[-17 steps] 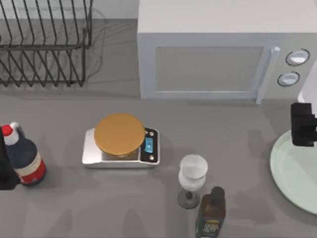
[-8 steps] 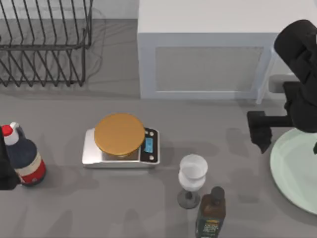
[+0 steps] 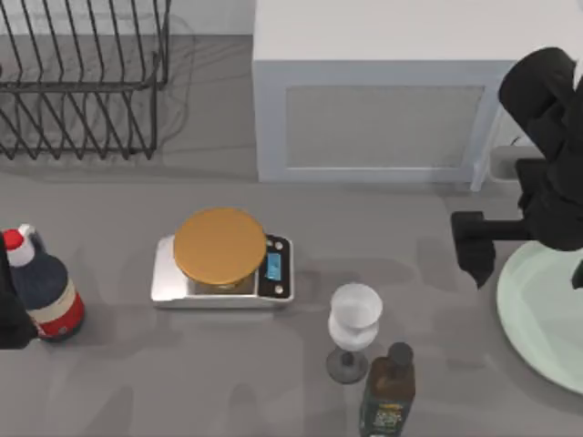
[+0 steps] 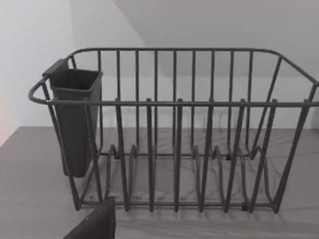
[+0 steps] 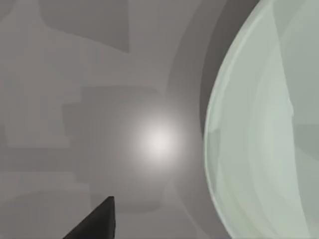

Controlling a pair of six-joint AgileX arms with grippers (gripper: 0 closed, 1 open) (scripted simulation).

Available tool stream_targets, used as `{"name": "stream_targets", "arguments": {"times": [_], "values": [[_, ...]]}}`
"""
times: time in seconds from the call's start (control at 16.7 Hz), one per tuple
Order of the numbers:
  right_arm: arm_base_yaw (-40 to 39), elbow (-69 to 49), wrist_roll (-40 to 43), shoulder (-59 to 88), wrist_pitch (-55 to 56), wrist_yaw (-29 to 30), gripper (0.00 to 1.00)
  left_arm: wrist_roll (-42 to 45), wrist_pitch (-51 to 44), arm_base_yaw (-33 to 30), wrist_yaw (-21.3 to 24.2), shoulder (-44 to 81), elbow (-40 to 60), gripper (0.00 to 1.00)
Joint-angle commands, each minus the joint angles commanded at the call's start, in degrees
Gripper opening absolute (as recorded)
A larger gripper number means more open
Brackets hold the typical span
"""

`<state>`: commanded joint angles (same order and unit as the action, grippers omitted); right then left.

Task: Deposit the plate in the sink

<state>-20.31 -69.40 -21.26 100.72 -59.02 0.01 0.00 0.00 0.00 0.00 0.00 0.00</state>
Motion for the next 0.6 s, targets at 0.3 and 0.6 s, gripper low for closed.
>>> {"name": "stream_targets", "arguments": {"times": [0.3, 0.6], "values": [[-0.2, 7.0, -0.2, 5.5, 14.2, 0.0, 1.0, 0.0, 0.0, 0.0, 0.0, 0.0, 0.0, 1.0], [-0.4, 11.1, -0.4, 9.1, 20.5, 0.0, 1.0, 0.0, 0.0, 0.0, 0.0, 0.0, 0.0, 1.0]]}}
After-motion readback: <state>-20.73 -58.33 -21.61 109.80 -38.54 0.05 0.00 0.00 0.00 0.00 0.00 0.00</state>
